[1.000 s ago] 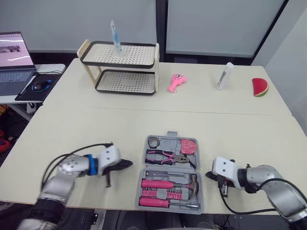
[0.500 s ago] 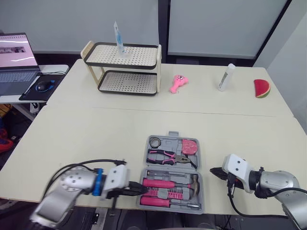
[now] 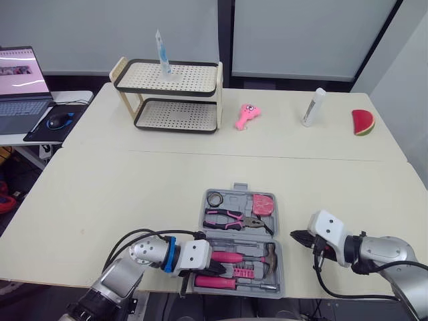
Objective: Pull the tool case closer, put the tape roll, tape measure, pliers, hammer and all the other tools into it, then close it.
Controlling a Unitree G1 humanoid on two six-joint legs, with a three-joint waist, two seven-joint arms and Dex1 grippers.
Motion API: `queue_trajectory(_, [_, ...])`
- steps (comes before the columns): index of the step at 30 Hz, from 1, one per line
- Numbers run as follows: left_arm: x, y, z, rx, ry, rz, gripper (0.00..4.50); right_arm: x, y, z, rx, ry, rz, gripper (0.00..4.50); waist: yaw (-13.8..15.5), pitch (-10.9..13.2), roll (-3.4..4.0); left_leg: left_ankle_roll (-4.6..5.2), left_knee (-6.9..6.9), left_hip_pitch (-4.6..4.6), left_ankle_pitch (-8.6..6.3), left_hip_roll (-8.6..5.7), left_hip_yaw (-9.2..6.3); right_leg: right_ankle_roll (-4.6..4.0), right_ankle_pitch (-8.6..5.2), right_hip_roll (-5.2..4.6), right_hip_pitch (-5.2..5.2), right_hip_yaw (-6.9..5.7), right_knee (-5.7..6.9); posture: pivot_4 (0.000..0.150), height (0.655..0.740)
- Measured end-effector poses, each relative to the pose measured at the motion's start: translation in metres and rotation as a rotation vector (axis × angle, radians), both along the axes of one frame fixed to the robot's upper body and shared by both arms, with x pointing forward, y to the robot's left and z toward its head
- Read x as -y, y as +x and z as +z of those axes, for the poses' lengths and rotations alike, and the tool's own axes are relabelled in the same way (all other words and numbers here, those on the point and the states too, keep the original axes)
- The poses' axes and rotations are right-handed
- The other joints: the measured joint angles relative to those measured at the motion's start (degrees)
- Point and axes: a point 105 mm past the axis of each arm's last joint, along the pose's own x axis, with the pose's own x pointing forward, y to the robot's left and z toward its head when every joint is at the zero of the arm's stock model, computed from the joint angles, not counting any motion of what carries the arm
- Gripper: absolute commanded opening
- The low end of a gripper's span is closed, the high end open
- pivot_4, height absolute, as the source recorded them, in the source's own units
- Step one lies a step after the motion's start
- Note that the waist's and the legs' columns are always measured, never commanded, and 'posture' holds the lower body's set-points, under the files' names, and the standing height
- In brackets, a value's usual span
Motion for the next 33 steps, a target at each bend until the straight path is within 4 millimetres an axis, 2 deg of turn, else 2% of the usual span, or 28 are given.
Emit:
queue_trajectory(5, [0.005, 0.0, -0.002, 0.003, -0.002, -0.014, 0.0, -0.001, 0.002, 0.001, -0.069, 0.061, -0.052, 0.02, 0.0, 0.0, 0.0, 0.0, -0.01, 0.0, 0.0, 0.0, 0.0, 0.0, 0.0, 0.0, 0.0, 0.0, 0.0, 0.15, 0.735])
queue_trajectory(8, [0.005, 0.0, -0.002, 0.005, 0.002, -0.016, 0.0, -0.005, 0.01, 0.01, -0.131, 0.198, -0.136, 0.57, 0.0, 0.0, -0.01, 0.0, -0.04, -0.01, 0.0, 0.0, 0.0, 0.05, -0.03, 0.0, -0.01, 0.04, -0.05, 0.15, 0.735])
queue_trajectory(10, [0.005, 0.001, -0.002, 0.007, 0.004, -0.017, 0.0, -0.006, 0.023, 0.022, -0.147, 0.288, -0.198, 0.99, 0.0, 0.1, 0.02, 0.0, -0.06, -0.04, 0.0, 0.0, 0.01, 0.14, -0.08, 0.0, -0.06, 0.07, -0.11, 0.15, 0.735])
queue_trajectory(13, [0.005, 0.0, -0.002, 0.007, 0.006, -0.019, 0.0, -0.004, 0.04, 0.029, -0.184, 0.344, -0.295, 1.66, 0.0, 0.1, 0.03, 0.0, -0.11, -0.19, 0.0, 0.01, 0.04, 0.05, 0.04, -0.01, -0.24, 0.09, -0.15, 0.15, 0.735])
queue_trajectory(18, [0.005, -0.001, -0.002, 0.005, 0.01, -0.025, 0.0, -0.002, 0.059, 0.016, -0.273, 0.377, -0.457, 2.67, 0.0, 0.1, 0.05, 0.0, -0.23, -0.34, 0.0, 0.0, 0.03, -0.02, 0.01, 0.0, -0.44, 0.06, -0.17, 0.15, 0.735])
queue_trajectory(22, [0.004, -0.001, -0.002, 0.005, 0.014, -0.028, 0.0, -0.006, 0.067, 0.007, -0.321, 0.402, -0.515, 3.48, -0.1, 0.1, 0.1, 0.01, -0.32, -0.32, 0.0, 0.0, 0.05, -0.02, 0.0, 0.0, -0.48, 0.07, -0.16, 0.15, 0.735])
queue_trajectory(25, [0.004, -0.001, -0.003, 0.006, 0.016, -0.025, 0.0, -0.007, 0.071, 0.003, -0.338, 0.406, -0.538, 4.43, -0.1, 0.1, 0.11, 0.01, -0.31, -0.31, 0.0, 0.01, 0.06, -0.02, 0.0, 0.0, -0.47, 0.08, -0.15, 0.15, 0.735])
queue_trajectory(33, [0.002, -0.004, -0.005, 0.011, 0.013, -0.023, 0.0, -0.03, 0.087, -0.012, -0.355, 0.489, -0.62, 4.47, -0.6, 0.0, 0.2, 0.01, -0.37, -0.28, 0.0, 0.01, 0.09, -0.02, 0.0, 0.0, -0.51, 0.12, -0.09, 0.15, 0.735])
